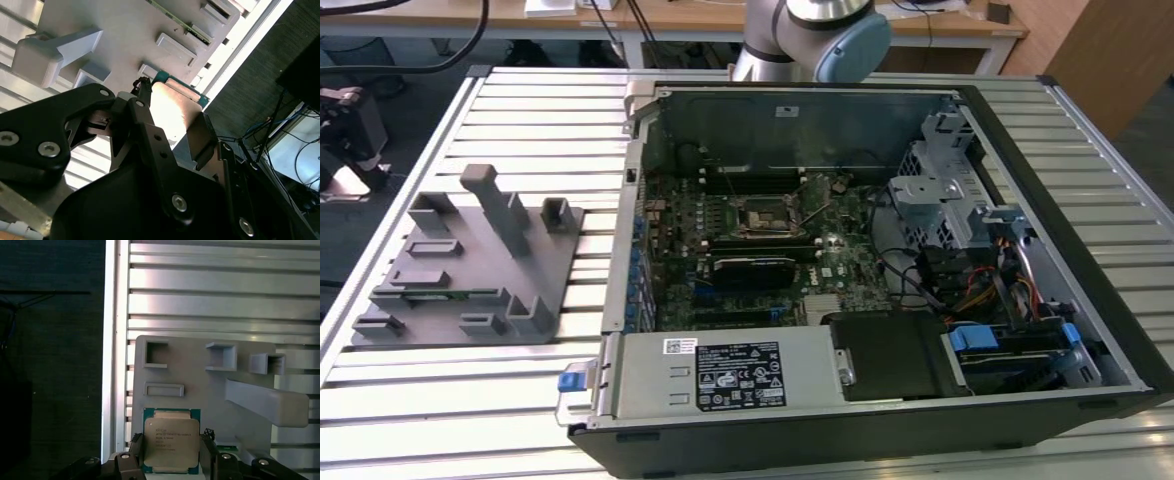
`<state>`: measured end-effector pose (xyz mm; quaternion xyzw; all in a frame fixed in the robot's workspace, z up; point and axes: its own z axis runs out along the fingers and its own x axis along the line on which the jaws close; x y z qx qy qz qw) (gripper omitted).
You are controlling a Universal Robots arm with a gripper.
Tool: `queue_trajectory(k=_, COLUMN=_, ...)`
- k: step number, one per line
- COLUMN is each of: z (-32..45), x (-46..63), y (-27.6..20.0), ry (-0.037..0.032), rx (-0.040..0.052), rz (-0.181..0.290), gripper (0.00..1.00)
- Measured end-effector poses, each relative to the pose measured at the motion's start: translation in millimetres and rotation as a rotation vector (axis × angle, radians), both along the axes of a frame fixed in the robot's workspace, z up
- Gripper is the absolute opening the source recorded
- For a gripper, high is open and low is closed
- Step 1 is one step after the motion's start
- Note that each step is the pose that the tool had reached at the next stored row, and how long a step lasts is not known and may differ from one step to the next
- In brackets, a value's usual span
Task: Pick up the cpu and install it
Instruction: 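Pick up the cpu and move it towards the insertion slot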
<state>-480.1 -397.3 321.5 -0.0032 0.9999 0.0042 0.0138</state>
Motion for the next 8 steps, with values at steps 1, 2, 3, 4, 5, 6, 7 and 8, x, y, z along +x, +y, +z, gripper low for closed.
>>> queue_trajectory(k=1, z=0.9, x=0.0, y=0.0, ry=-0.0001, rx=0.0, rz=0.0, gripper=0.53)
queue_trajectory(k=2, z=1.9, x=0.0, y=0.0, ry=0.0, rx=0.0, rz=0.0, gripper=0.53)
queue_trajectory(k=3, z=2.9, x=0.0, y=0.0, ry=0.0, rx=0.0, rz=0.0, gripper=0.53)
queue_trajectory(k=4, z=3.8, x=0.0, y=0.0, ry=0.0, rx=0.0, rz=0.0, gripper=0.53)
queue_trajectory(k=5, z=4.6, x=0.0, y=0.0, ry=-0.0001, rx=0.0, rz=0.0, gripper=0.53)
queue_trajectory(k=6, z=5.4, x=0.0, y=0.0, ry=-0.0001, rx=0.0, rz=0.0, gripper=0.53)
queue_trajectory(k=7, z=6.2, x=0.0, y=0.0, ry=0.0, rx=0.0, rz=0.0, gripper=0.53)
queue_trajectory(k=8, z=7.1, x=0.0, y=0.0, ry=0.0, rx=0.0, rz=0.0, gripper=0.53)
